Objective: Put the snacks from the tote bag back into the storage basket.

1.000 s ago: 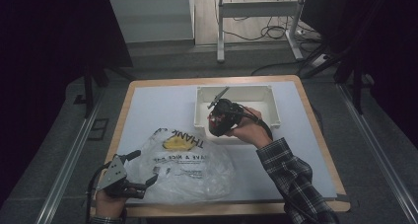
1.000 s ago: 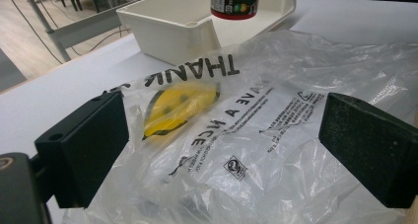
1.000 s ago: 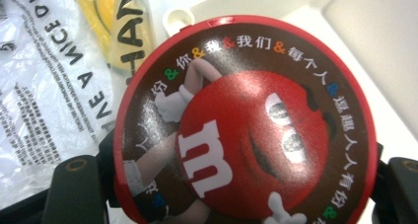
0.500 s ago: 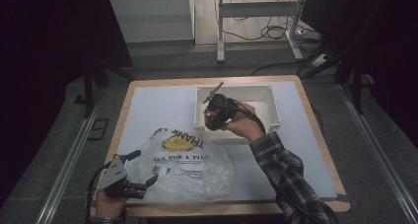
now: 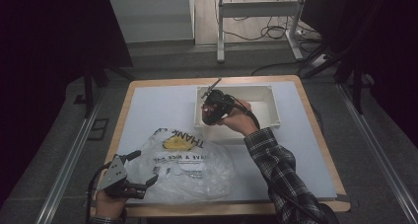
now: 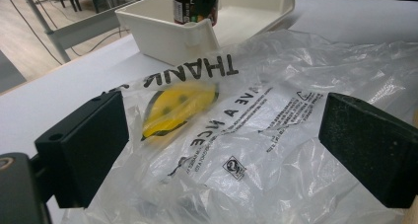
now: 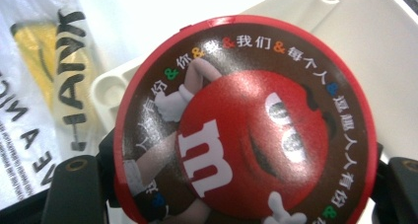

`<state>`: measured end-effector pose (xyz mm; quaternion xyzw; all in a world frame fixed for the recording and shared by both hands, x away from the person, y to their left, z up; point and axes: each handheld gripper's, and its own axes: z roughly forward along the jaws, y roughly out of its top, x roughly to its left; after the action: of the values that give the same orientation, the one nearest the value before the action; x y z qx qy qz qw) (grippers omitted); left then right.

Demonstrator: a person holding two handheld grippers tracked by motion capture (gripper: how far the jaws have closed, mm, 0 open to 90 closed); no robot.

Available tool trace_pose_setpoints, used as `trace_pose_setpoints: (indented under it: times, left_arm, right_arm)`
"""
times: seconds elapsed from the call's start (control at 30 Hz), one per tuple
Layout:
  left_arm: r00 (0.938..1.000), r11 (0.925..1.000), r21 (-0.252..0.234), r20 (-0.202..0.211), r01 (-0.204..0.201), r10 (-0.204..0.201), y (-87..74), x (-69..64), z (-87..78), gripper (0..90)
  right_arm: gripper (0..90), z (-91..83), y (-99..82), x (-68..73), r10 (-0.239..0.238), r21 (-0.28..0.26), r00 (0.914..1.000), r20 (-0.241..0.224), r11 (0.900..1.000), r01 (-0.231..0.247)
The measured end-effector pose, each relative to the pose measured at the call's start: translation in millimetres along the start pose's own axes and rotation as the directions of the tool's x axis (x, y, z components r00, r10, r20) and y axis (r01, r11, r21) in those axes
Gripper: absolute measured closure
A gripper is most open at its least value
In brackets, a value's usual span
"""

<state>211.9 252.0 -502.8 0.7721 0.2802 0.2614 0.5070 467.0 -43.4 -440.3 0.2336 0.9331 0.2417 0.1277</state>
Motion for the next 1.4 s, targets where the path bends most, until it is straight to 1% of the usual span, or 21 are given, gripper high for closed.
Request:
trace_pose_setpoints:
  times: [0.13, 0.23, 0.43, 0.5, 0.57, 0.73, 0.77, 0.87, 0.9, 1.03, 1.23, 1.27, 1.33, 1.4]
  left_arm:
    - [1.0, 1.0, 0.0, -0.001, 0.0, 0.0, 0.0, 0.0, -0.2, 4.7]
    - [1.0, 1.0, -0.001, -0.001, 0.0, 0.0, 0.0, 0.0, -0.2, 4.7]
    - [1.0, 1.0, -0.001, -0.002, -0.002, 0.002, 0.2, -0.2, -0.4, 4.7]
    - [1.0, 1.0, -0.002, -0.002, -0.004, 0.004, 0.3, -0.2, -0.4, 4.7]
    - [1.0, 1.0, -0.002, -0.003, -0.004, 0.004, 0.3, -0.3, -0.6, 4.7]
    - [1.0, 1.0, -0.003, -0.003, -0.002, 0.002, 0.3, -0.4, -0.8, 4.7]
    - [1.0, 1.0, -0.003, -0.004, -0.002, 0.002, 0.3, -0.4, -0.8, 4.7]
    - [1.0, 1.0, -0.004, -0.004, -0.003, 0.003, 0.4, -0.4, -1.1, 4.7]
    - [1.0, 1.0, -0.004, -0.004, -0.002, 0.002, 0.4, -0.4, -1.0, 4.7]
    - [1.0, 1.0, -0.003, -0.004, -0.003, 0.003, 0.4, -0.5, -1.0, 4.7]
    - [1.0, 1.0, -0.002, -0.005, -0.004, 0.004, 0.4, -0.5, -1.2, 4.7]
    - [1.0, 1.0, -0.002, -0.005, -0.004, 0.004, 0.4, -0.5, -1.3, 4.7]
    - [1.0, 1.0, -0.002, -0.005, -0.005, 0.005, 0.4, -0.5, -1.4, 4.7]
    - [1.0, 1.0, -0.003, -0.005, -0.004, 0.004, 0.4, -0.5, -1.4, 4.7]
  right_arm:
    - [25.4, 3.8, 0.3, -4.0, 0.011, -0.006, 0.9999, 0.0, 0.9999, -0.011]
    - [25.4, 6.1, 0.3, -4.9, 0.01, -0.006, 0.9999, -0.003, 0.9999, -0.01]
    - [25.4, 13.2, 0.9, -6.5, 0.006, -0.002, 1.0, 0.006, 1.0, -0.006]
    - [25.3, 15.3, 1.2, -7.5, 0.011, -0.007, 0.9999, 0.005, 0.9999, -0.011]
    - [25.4, 16.9, 1.5, -8.8, 0.008, -0.003, 0.9999, 0.01, 1.0, -0.008]
    - [25.4, 22.5, 2.1, -10.3, 0.022, 0.001, 0.9997, 0.01, 0.9997, -0.022]
    - [25.4, 23.8, 2.0, -11.3, 0.015, 0.0, 0.9998, 0.011, 0.9999, -0.015]
    - [25.4, 27.7, 1.5, -12.4, 0.027, 0.0, 0.9995, 0.014, 0.9996, -0.027]
    - [25.4, 29.2, 1.1, -13.3, 0.022, -0.001, 0.9996, 0.015, 0.9997, -0.022]
    - [25.4, 33.8, 0.8, -13.8, 0.03, 0.0, 0.9995, 0.013, 0.9995, -0.03]
    - [25.4, 40.7, 1.0, -15.0, 0.022, 0.012, 0.9994, 0.025, 0.9997, -0.022]
    - [25.4, 41.8, 1.1, -14.9, 0.029, 0.01, 0.9993, 0.024, 0.9995, -0.029]
    - [25.4, 44.3, 0.7, -15.8, 0.024, 0.01, 0.9994, 0.026, 0.9997, -0.024]
    - [25.4, 46.7, 0.5, -16.0, 0.029, 0.013, 0.9992, 0.027, 0.9995, -0.03]
